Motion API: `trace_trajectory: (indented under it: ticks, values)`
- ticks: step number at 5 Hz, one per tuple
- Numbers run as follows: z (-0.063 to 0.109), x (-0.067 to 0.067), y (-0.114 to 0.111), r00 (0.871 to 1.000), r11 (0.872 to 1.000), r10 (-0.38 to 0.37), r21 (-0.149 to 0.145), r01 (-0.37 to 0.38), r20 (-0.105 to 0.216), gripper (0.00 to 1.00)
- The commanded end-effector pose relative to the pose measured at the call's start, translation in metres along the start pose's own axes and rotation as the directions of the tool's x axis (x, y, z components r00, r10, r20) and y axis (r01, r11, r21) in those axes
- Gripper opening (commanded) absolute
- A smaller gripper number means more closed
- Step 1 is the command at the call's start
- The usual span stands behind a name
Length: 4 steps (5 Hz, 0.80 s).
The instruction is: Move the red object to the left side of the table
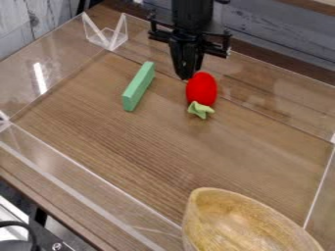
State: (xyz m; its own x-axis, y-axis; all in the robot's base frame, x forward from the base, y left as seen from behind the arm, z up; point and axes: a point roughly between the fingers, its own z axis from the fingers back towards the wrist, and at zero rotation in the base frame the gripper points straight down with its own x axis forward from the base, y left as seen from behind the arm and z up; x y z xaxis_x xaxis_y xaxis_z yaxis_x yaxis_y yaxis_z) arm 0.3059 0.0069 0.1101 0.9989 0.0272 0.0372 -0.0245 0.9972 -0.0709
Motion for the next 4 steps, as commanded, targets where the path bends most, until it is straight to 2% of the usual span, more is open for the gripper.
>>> trace_trajectory:
  ticks: [1, 2, 3, 4]
  values:
    - [0.028, 0.006, 0.0, 0.997, 1.0, -0.011, -0.01, 0.012, 0.078, 0.0]
    - [0.039, 0.003, 0.002, 0.996, 1.0, -0.012, -0.023, 0.015, 0.093, 0.0]
    - [0.042, 0.004, 0.002, 0.995, 0.999, -0.011, -0.033, 0.015, 0.104, 0.0]
    - [0.035, 0.01, 0.001, 0.994, 0.999, 0.01, -0.036, -0.006, 0.11, 1.0]
